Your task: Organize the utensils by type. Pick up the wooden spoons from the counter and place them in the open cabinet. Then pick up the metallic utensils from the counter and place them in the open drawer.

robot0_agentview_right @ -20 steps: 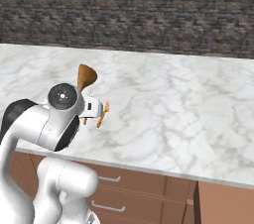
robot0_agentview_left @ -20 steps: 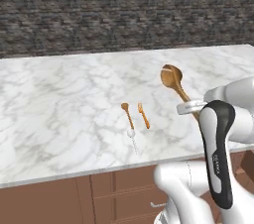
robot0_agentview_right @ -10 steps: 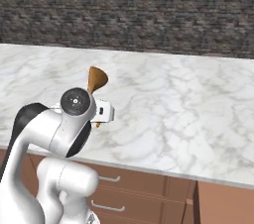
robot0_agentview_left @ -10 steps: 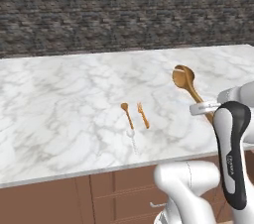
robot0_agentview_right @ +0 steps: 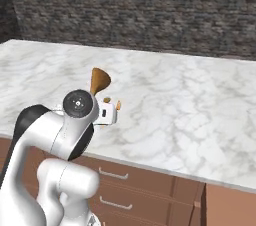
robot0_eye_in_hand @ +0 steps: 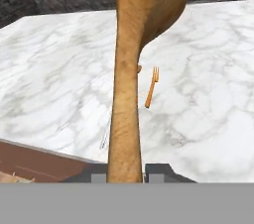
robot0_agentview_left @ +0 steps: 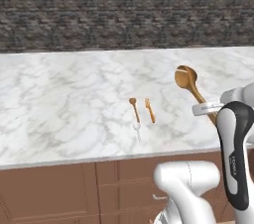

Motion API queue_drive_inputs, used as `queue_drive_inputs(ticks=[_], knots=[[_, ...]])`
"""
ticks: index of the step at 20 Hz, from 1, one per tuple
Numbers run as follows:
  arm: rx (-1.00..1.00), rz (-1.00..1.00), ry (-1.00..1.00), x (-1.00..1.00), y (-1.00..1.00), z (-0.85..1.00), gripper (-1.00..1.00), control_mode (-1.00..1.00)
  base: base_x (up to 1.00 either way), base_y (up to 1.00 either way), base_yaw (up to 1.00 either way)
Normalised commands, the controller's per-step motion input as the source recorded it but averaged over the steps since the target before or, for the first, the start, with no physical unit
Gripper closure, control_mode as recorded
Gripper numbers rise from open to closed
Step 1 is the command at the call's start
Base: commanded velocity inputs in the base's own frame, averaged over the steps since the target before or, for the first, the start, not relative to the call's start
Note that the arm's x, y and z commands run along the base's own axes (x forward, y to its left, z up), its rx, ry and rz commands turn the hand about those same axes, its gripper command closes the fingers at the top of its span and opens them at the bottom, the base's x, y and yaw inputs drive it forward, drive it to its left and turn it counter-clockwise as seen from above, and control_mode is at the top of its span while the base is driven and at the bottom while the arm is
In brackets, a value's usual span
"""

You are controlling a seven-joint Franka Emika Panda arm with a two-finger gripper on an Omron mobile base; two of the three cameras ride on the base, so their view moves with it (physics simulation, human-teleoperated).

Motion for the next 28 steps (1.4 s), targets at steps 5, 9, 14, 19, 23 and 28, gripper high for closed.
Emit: queue_drive_inputs(ticks=[5, 9, 14, 19, 23, 28], knots=[[0.0, 0.0, 0.0, 0.0, 0.0, 0.0, 1.0, 1.0, -0.46, -0.15, 0.48], [0.0, 0.0, 0.0, 0.0, 0.0, 0.0, 1.0, 1.0, -0.32, -0.03, 0.6], [0.0, 0.0, 0.0, 0.0, 0.0, 0.0, 1.0, 1.0, -0.09, 0.1, 0.6], [0.0, 0.0, 0.0, 0.0, 0.0, 0.0, 1.0, 1.0, 0.0, 0.27, 0.63], [0.0, 0.0, 0.0, 0.0, 0.0, 0.0, 1.0, 1.0, 0.0, 0.18, 0.67], [0.0, 0.0, 0.0, 0.0, 0.0, 0.0, 1.0, 1.0, 0.0, 0.1, 0.67]])
